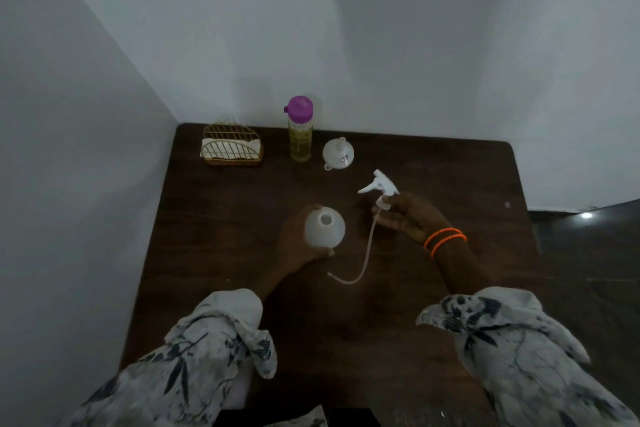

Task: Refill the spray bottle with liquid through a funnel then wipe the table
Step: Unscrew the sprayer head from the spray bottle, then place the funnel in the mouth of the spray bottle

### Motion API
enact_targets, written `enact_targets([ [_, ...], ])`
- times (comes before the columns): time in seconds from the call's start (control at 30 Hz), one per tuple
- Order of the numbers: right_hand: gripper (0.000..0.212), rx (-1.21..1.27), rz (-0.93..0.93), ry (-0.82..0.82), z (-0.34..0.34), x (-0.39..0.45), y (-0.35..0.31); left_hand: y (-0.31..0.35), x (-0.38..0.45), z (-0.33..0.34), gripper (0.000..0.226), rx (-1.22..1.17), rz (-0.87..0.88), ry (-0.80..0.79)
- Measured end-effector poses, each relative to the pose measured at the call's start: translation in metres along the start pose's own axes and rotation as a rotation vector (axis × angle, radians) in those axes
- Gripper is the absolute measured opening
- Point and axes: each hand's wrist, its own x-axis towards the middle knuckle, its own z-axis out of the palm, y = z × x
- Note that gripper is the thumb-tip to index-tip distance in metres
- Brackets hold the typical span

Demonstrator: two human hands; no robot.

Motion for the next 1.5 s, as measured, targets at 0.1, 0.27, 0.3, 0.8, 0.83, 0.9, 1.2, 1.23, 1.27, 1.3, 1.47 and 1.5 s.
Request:
enact_targets([
  [0.1, 0.044, 0.000, 0.063, 0.048, -0.002, 0.018, 0.013, 0.000, 0.002, 0.001, 0.111, -0.005, -0.004, -0.019],
  [0.27, 0.038, -0.030, 0.062, 0.113, -0.004, 0.032, 0.023, 0.005, 0.005, -0.007, 0.125, -0.001, -0.010, -0.074],
  [0.3, 0.038, -0.060, 0.047, 0.130, -0.006, 0.034, 0.024, 0.004, 0.005, -0.009, 0.125, 0.000, -0.015, -0.086],
  [0.8, 0.036, -0.824, -0.190, 0.356, -0.011, 0.031, 0.023, 0.008, 0.076, -0.035, 0.041, -0.215, -0.290, -0.067],
  [0.83, 0.033, -0.901, -0.233, 0.346, -0.013, 0.033, 0.022, 0.011, 0.085, -0.031, 0.043, -0.201, -0.288, -0.088],
  [0.9, 0.035, -0.988, -0.276, 0.331, -0.014, 0.034, 0.015, 0.018, 0.102, -0.024, 0.048, -0.187, -0.282, -0.103],
  [1.2, 0.021, -0.998, -0.562, 0.376, 0.038, 0.066, -0.022, 0.041, 0.149, -0.016, 0.069, -0.172, -0.314, -0.168],
  [1.23, 0.028, -0.992, -0.535, 0.339, 0.046, 0.076, -0.024, 0.041, 0.152, -0.014, 0.070, -0.169, -0.319, -0.165],
  [1.27, 0.031, -0.960, -0.511, 0.302, 0.052, 0.088, -0.025, 0.041, 0.156, -0.013, 0.070, -0.169, -0.323, -0.161],
  [1.3, 0.029, -0.924, -0.488, 0.265, 0.059, 0.097, -0.027, 0.041, 0.159, -0.012, 0.071, -0.175, -0.335, -0.158],
  [1.47, 0.027, -0.755, -0.368, 0.156, 0.093, 0.113, -0.038, 0.040, 0.164, -0.009, 0.064, -0.262, -0.380, -0.170],
  [1.5, 0.027, -0.715, -0.344, 0.147, 0.095, 0.114, -0.038, 0.040, 0.165, -0.010, 0.065, -0.304, -0.399, -0.174],
])
